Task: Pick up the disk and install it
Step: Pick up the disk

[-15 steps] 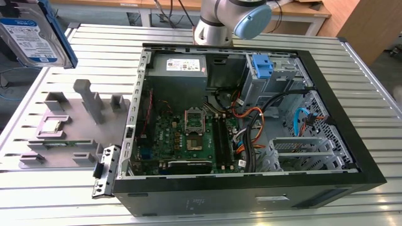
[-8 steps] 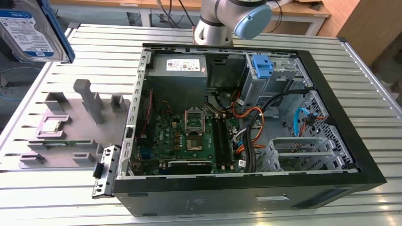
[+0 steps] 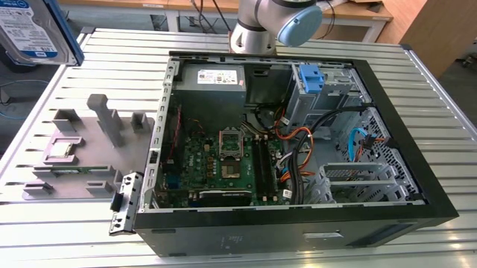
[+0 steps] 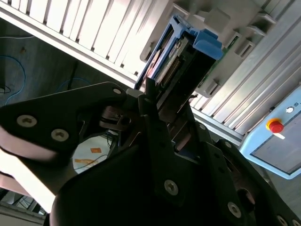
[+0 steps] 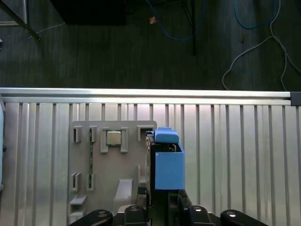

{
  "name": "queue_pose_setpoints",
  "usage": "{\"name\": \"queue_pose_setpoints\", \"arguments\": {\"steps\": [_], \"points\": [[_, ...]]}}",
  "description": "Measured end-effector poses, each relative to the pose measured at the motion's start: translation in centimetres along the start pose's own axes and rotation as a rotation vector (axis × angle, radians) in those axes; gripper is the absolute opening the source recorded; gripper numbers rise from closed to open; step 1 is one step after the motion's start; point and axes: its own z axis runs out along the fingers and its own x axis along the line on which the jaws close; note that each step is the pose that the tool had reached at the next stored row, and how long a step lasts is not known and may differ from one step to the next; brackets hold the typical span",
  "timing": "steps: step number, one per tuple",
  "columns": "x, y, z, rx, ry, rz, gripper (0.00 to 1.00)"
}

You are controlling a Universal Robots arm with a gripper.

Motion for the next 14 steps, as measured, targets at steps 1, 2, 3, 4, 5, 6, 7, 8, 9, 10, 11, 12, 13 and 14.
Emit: {"name": "queue_pose_setpoints", "arguments": {"steps": [1,2,3,4,5,6,7,8,9,10,11,12,13,14], "points": [[-0.02,0.01,-0.22,-0.0004,0.0000,0.000,0.35],[-0.04,0.02,-0.46,-0.0007,0.0000,0.000,0.35],[-0.06,0.03,-0.69,-0.0009,0.0000,0.000,0.35],[-0.08,0.04,-0.88,-0.0013,0.0000,0.000,0.35],[-0.08,0.04,-0.98,-0.0018,0.0000,0.000,0.35],[-0.08,0.04,-0.99,-0.0019,0.0000,0.000,0.35],[-0.08,0.03,-0.99,-0.0019,0.0000,0.000,0.35],[-0.08,0.04,-0.99,-0.0019,0.0000,0.000,0.35],[-0.08,0.04,-0.99,-0.0018,0.0000,0.000,0.35],[-0.08,0.04,-0.99,-0.0019,0.0000,0.000,0.35],[-0.08,0.04,-0.99,-0.0019,0.0000,0.000,0.35],[-0.09,0.03,-1.00,-0.0021,0.0001,0.000,0.35],[-0.09,0.00,-1.01,-0.0022,0.0002,0.000,0.35],[-0.08,-0.05,-1.01,-0.0022,0.0002,0.000,0.35]]}}
